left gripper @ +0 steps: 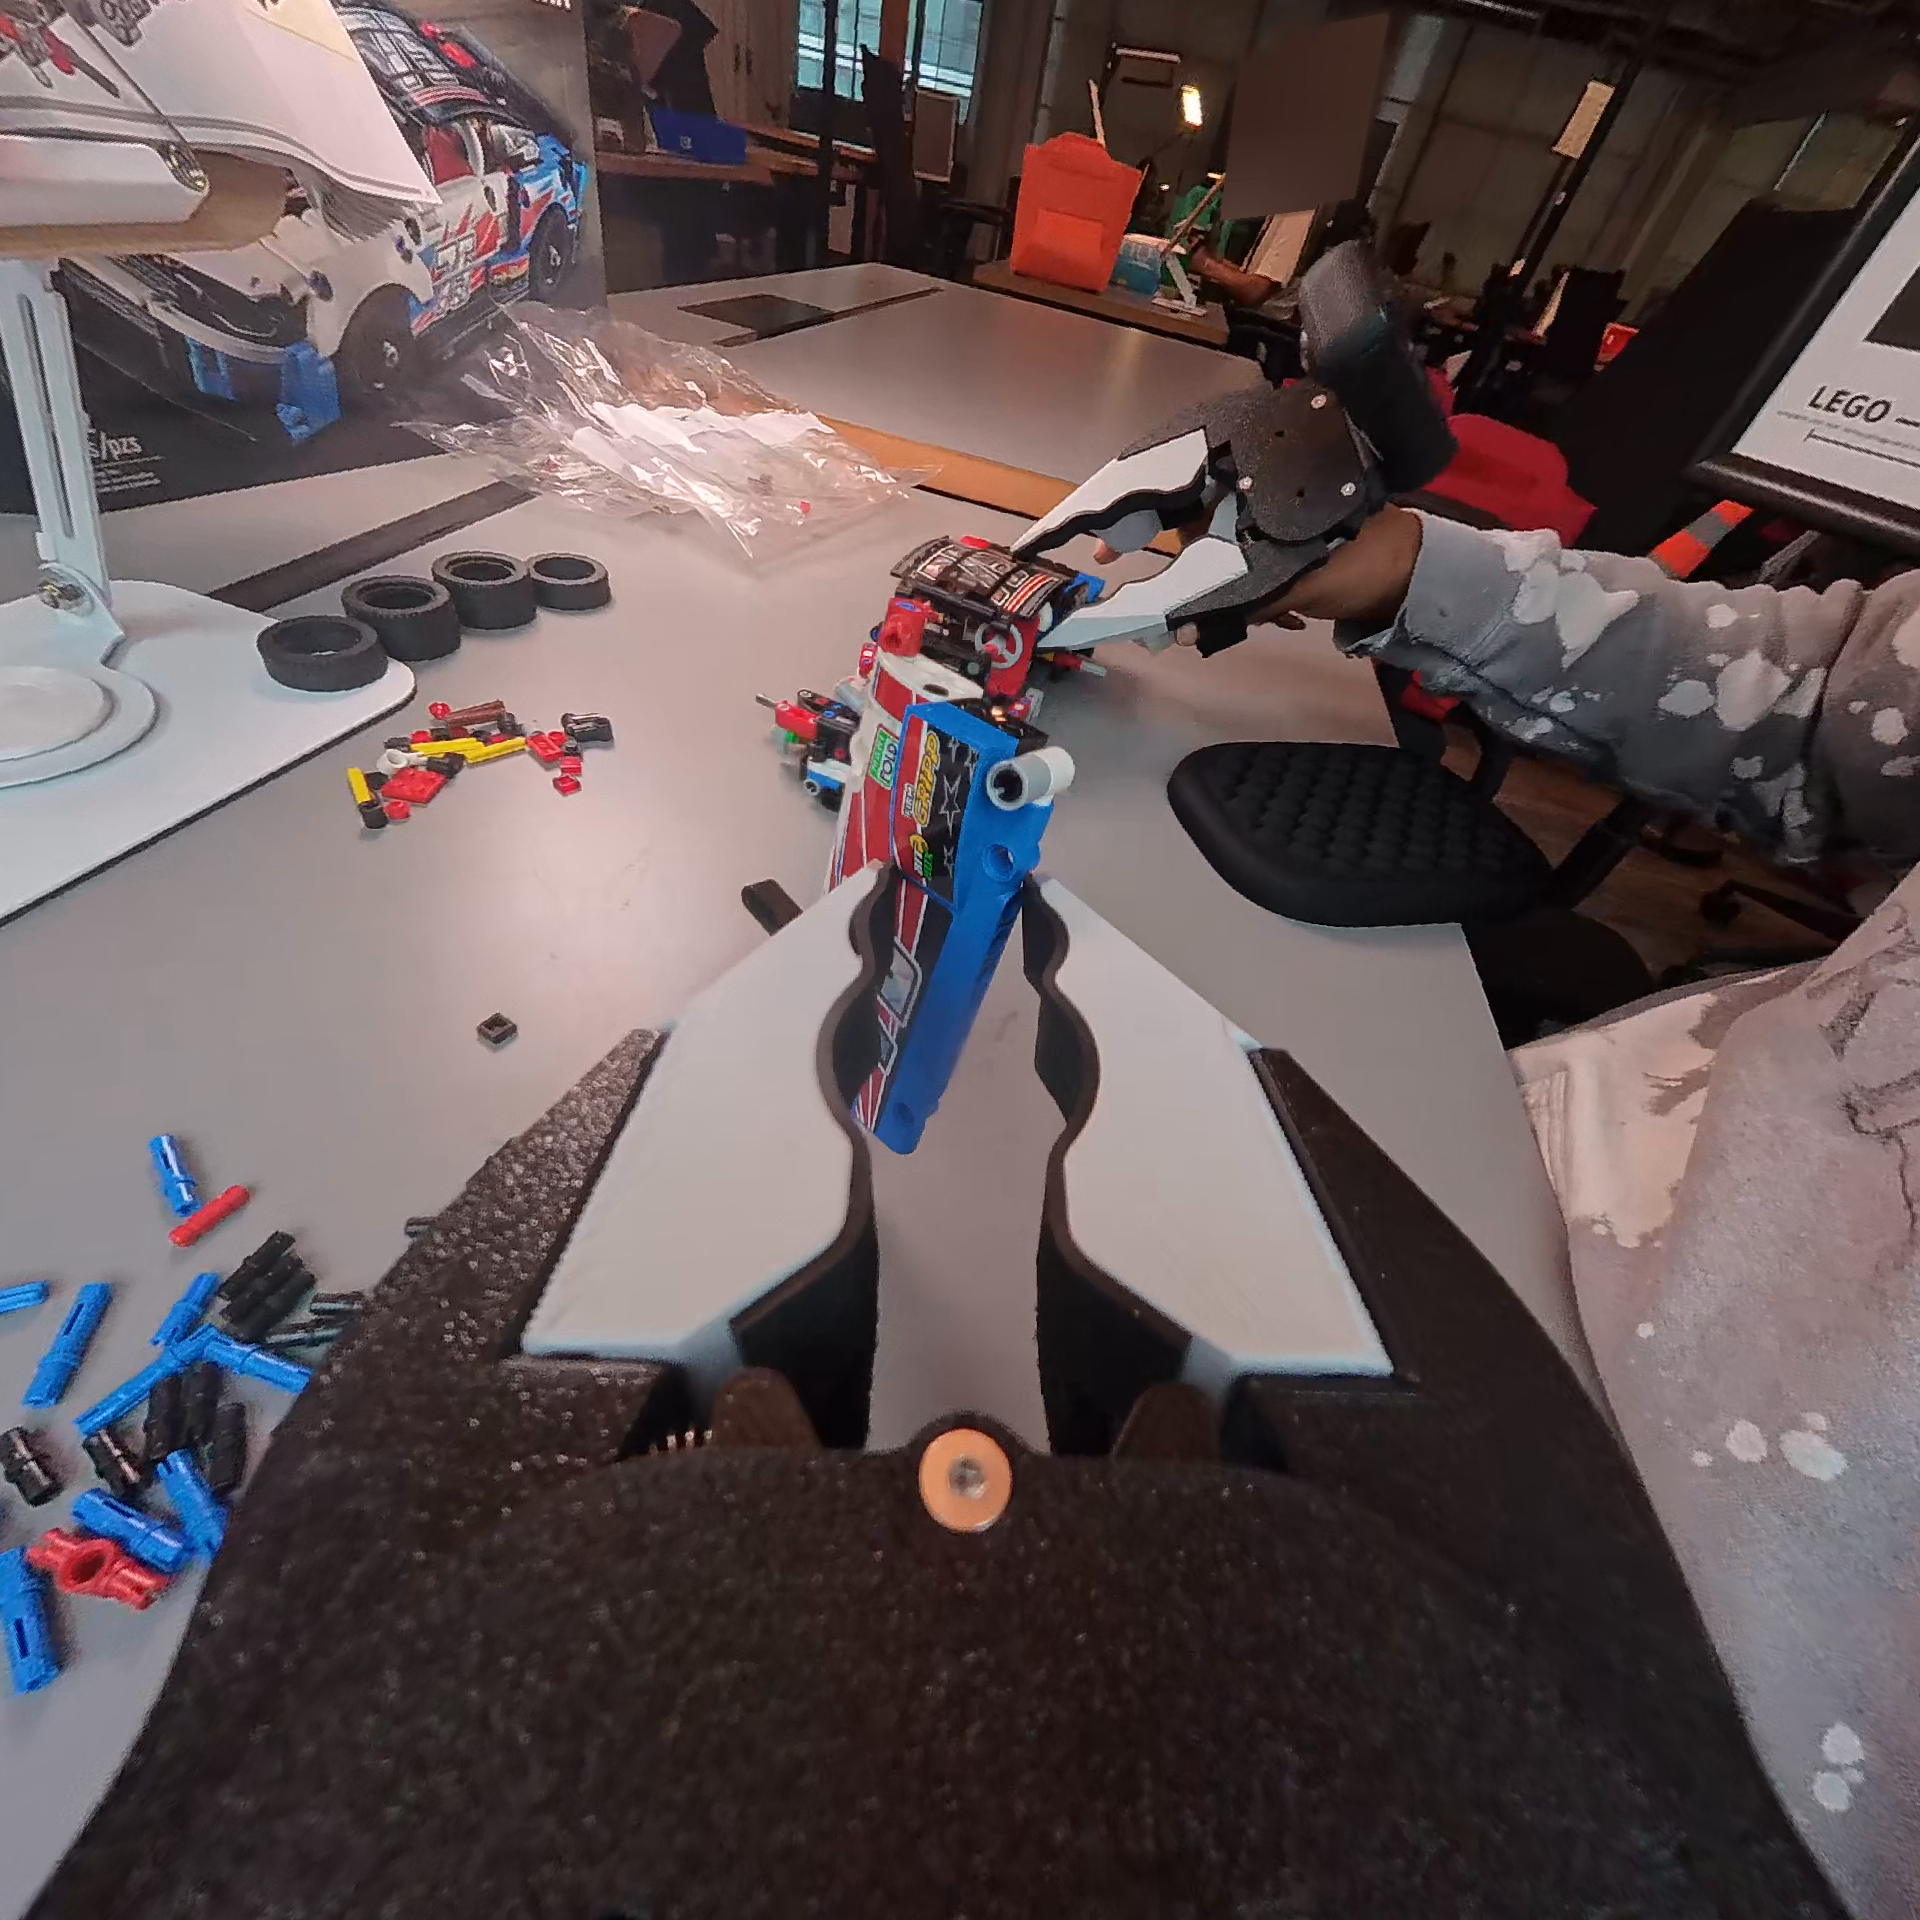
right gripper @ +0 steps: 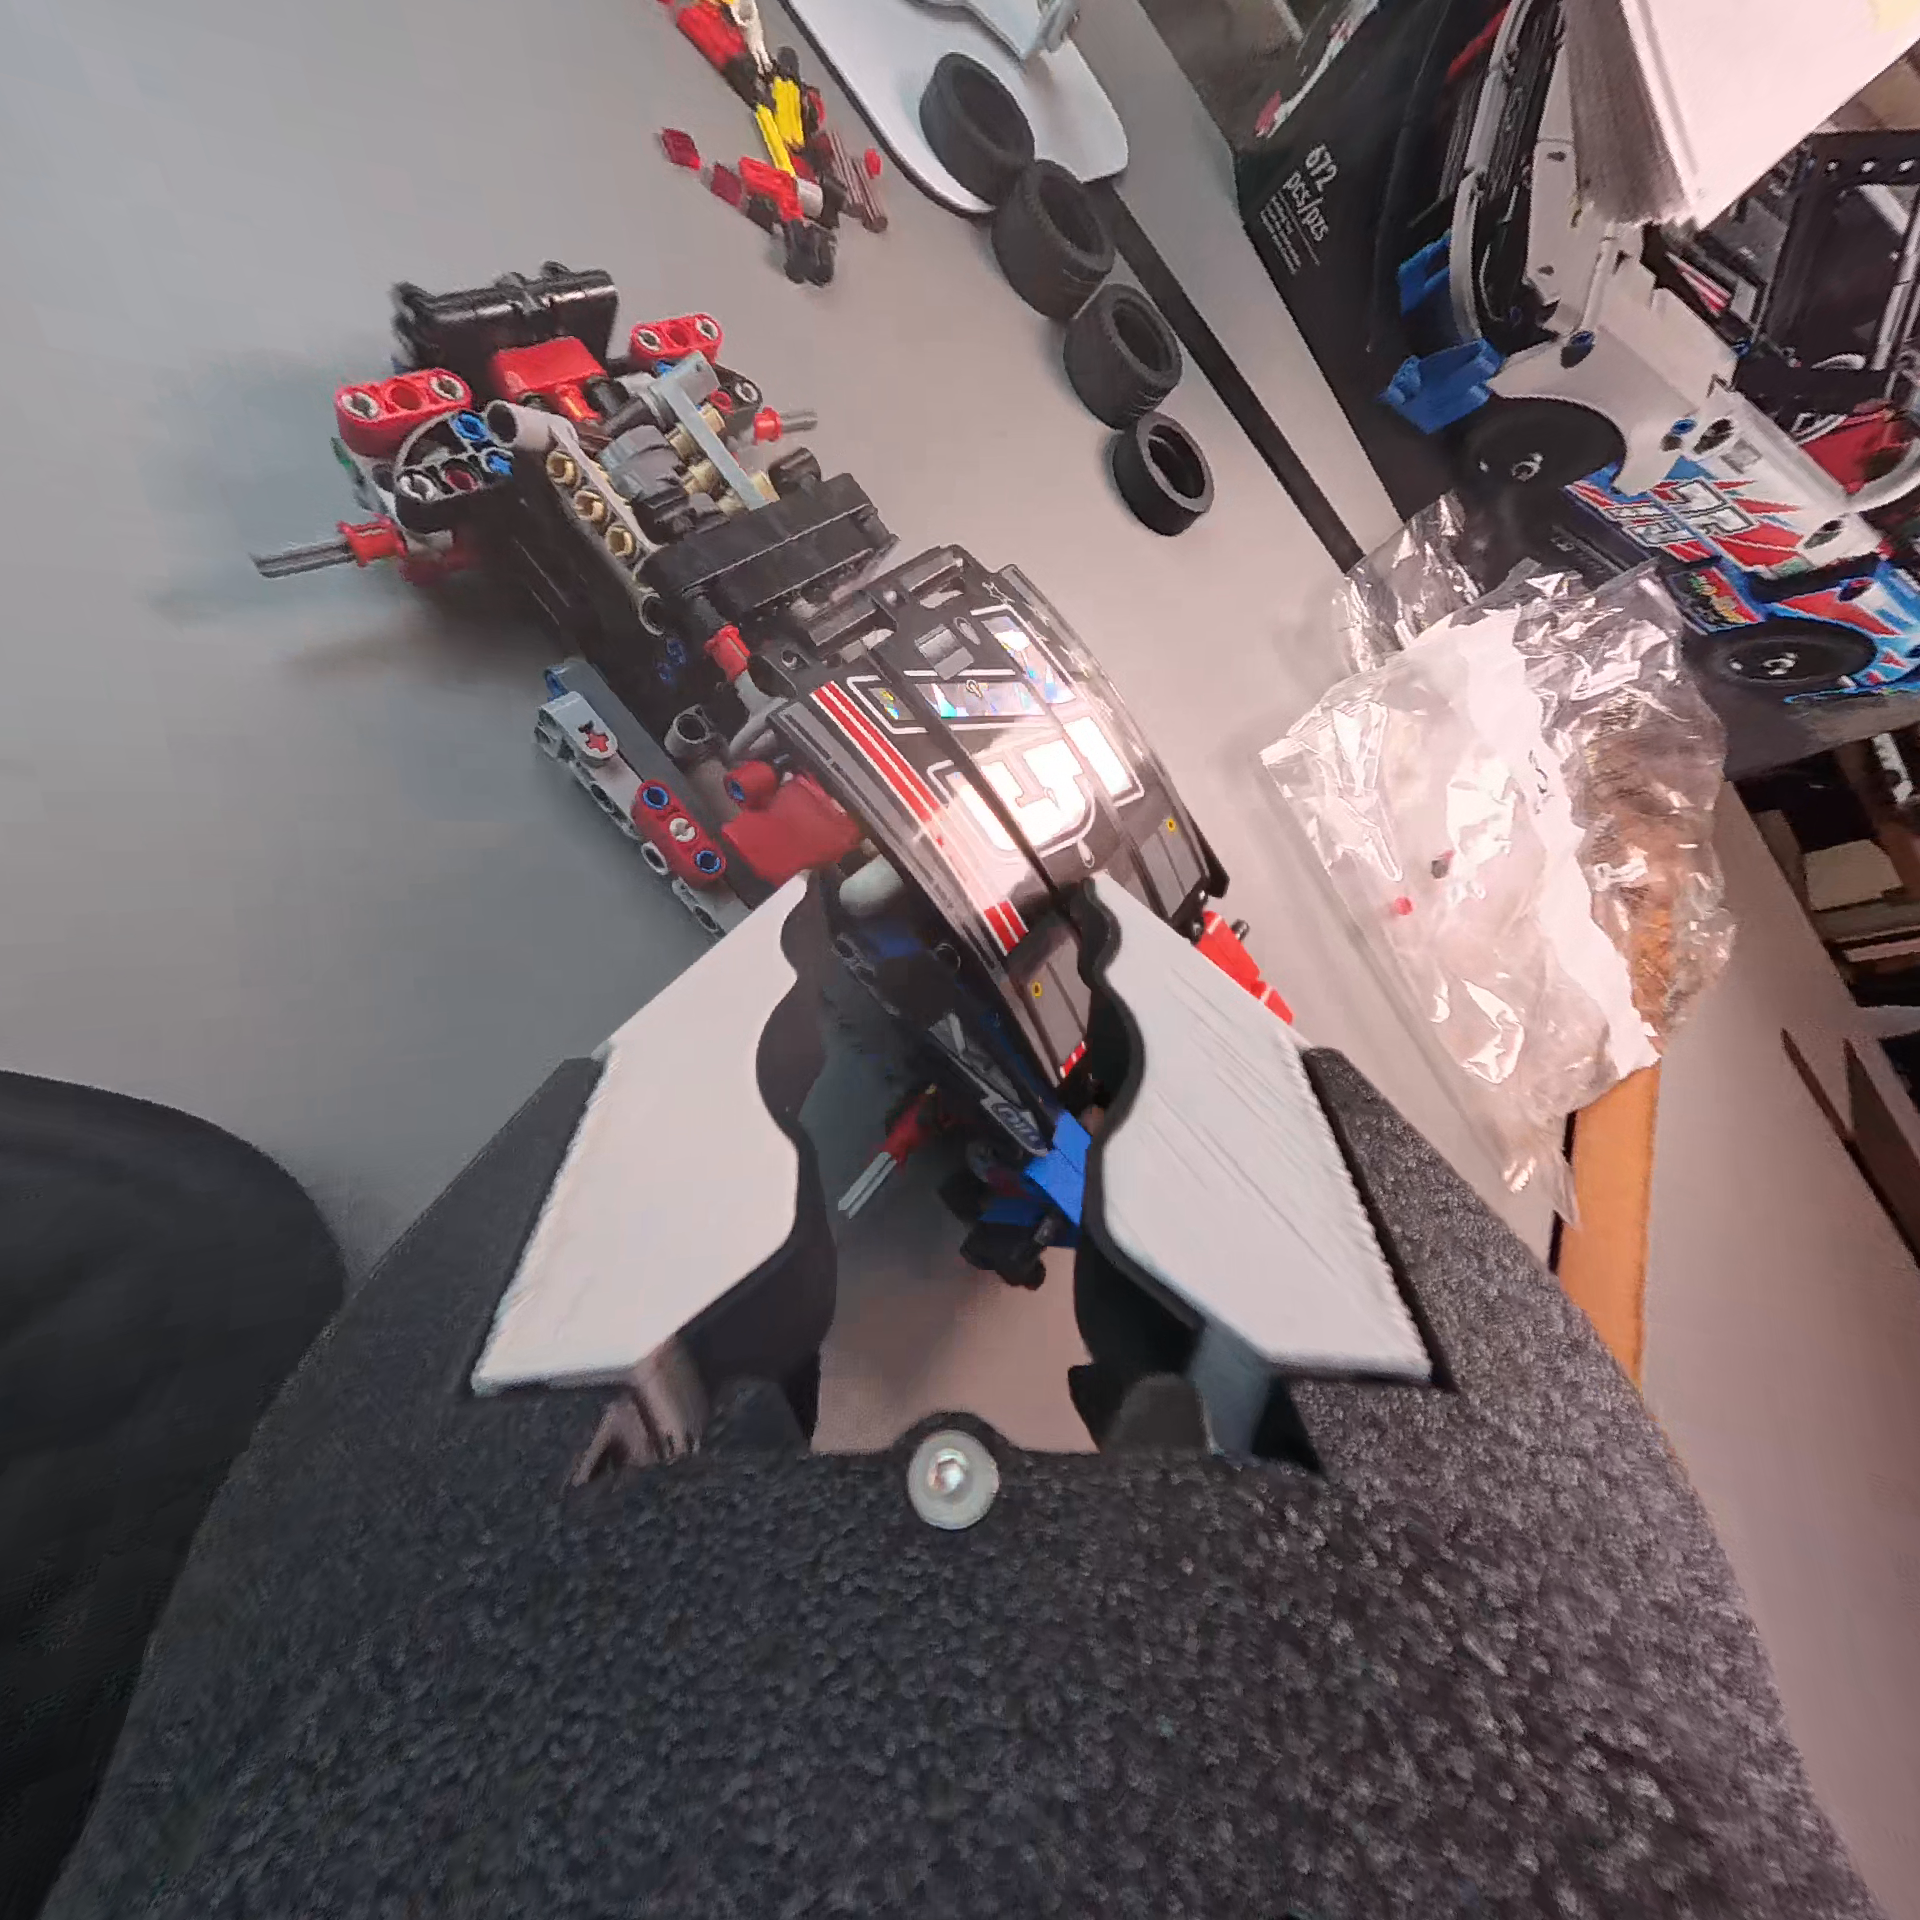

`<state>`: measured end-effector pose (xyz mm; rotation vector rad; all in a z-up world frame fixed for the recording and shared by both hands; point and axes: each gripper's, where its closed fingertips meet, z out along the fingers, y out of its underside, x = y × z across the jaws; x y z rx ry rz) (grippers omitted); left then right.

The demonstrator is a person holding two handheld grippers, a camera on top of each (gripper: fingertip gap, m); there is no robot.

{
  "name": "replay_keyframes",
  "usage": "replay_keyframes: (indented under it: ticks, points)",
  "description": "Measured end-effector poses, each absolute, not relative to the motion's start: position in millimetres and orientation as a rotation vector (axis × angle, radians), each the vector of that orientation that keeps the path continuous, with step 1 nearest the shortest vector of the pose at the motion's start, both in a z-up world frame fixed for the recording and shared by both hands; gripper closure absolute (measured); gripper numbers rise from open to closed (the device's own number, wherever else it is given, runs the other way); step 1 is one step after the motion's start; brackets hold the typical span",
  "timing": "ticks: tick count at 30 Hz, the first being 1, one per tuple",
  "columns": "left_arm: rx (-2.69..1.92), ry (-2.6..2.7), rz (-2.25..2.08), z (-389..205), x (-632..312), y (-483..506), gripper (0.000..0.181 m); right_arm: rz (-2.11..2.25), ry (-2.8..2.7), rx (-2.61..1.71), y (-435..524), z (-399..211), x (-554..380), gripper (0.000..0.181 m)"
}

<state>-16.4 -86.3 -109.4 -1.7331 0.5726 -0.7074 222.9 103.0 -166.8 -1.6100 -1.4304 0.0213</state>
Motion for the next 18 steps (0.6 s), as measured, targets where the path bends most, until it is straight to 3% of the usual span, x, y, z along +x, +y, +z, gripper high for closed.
replay_keyframes:
  ticks: [12,18]
  points:
    - [-1.826,0.662,-0.310,-128,-13,-75,0.160,-0.019,-1.141,-1.778,144,-144,255,0.135]
    - [-1.861,0.681,-0.091,-131,-10,-57,0.160,0.956,-1.080,-1.627,45,-79,124,0.130]
